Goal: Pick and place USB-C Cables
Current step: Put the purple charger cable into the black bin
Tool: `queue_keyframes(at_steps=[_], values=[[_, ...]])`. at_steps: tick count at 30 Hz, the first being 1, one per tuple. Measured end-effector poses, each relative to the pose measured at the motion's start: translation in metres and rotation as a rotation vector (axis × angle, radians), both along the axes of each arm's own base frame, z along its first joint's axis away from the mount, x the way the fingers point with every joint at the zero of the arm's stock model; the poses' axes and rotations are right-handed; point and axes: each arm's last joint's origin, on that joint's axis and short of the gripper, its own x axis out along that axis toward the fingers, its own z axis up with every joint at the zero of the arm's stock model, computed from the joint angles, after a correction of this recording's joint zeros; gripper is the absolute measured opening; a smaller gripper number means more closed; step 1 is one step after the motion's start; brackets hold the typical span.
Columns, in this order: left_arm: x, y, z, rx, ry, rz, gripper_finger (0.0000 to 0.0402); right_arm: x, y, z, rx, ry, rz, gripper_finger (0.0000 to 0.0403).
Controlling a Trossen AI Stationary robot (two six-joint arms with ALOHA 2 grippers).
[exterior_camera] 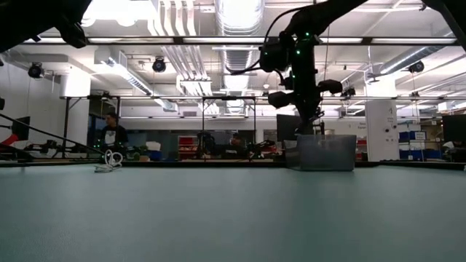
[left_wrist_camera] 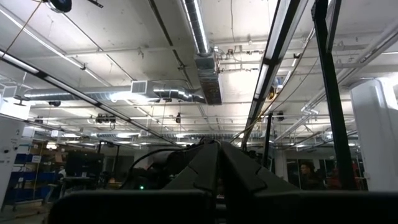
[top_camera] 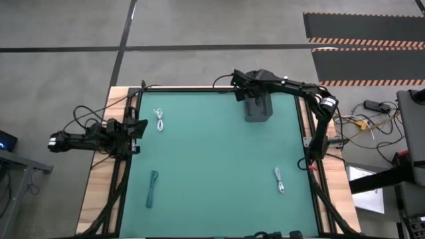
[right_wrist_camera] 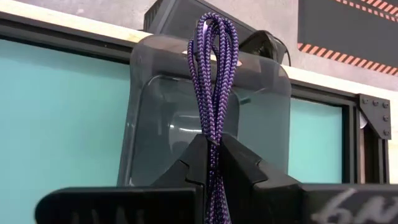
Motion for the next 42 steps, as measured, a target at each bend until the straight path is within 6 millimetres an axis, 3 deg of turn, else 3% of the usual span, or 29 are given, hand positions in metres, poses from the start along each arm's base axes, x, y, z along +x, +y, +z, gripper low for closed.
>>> queue_keyframes(at_steps=[17,26,37,42], values=[[0.000,0.000,0.000,0.000,0.002,0.000,0.0000,0.003,0.009,0.009,-0.011,0.007,0.099,0.0018],[0.001,0.000,-0.001,0.001,0.010,0.001,0.0000,-0.014,0.020,0.020,-0.007,0.017,0.242,0.0018],[0.000,0.000,-0.001,0.001,0.009,0.000,0.0000,-0.033,0.030,0.015,-0.013,-0.057,0.483,0.0018],[0.001,0.000,-0.001,0.001,0.009,0.000,0.0000,-0.047,0.026,0.009,-0.010,-0.050,0.461,0.0018]])
